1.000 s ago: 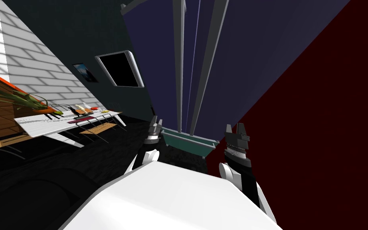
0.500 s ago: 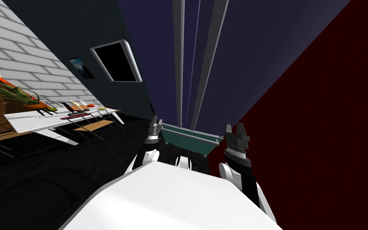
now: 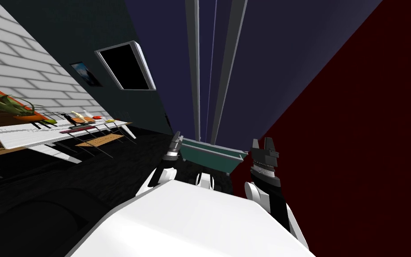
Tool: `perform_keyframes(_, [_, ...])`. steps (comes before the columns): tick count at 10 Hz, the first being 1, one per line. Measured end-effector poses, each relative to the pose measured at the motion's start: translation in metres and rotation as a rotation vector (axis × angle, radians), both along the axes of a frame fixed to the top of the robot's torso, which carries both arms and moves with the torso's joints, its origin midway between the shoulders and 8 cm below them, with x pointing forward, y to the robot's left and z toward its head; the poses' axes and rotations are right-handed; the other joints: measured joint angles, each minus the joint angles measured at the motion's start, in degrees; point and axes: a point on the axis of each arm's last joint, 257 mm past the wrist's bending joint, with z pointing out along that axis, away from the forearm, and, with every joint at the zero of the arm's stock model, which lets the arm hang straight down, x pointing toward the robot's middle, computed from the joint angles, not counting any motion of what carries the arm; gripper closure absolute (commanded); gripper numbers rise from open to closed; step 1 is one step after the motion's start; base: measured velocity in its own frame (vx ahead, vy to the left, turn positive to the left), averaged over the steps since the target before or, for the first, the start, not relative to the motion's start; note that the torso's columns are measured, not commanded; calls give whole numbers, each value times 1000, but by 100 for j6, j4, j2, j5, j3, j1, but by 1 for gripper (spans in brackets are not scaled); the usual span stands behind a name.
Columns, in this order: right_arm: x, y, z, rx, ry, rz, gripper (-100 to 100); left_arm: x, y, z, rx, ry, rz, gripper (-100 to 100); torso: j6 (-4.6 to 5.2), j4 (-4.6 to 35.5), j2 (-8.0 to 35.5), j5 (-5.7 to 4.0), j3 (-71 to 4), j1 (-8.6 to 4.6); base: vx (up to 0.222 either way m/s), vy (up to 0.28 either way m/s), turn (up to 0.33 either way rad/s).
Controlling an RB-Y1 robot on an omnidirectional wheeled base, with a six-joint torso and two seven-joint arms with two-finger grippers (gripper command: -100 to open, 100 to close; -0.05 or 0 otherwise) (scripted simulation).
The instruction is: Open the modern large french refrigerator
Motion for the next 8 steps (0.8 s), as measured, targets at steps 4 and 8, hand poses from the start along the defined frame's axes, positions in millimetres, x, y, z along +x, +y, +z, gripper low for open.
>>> perform_keyframes(4, [0, 0, 0, 0, 0, 0, 0, 20, 4, -40, 74, 119, 23, -100, 0, 2, 7, 4, 4, 13, 31, -84, -23])
perform_keyframes(8, [0, 0, 0, 0, 0, 0, 0, 32, 9, -76, 152, 229, 43, -100, 0, 1, 2, 2, 1, 7, 30, -77, -19])
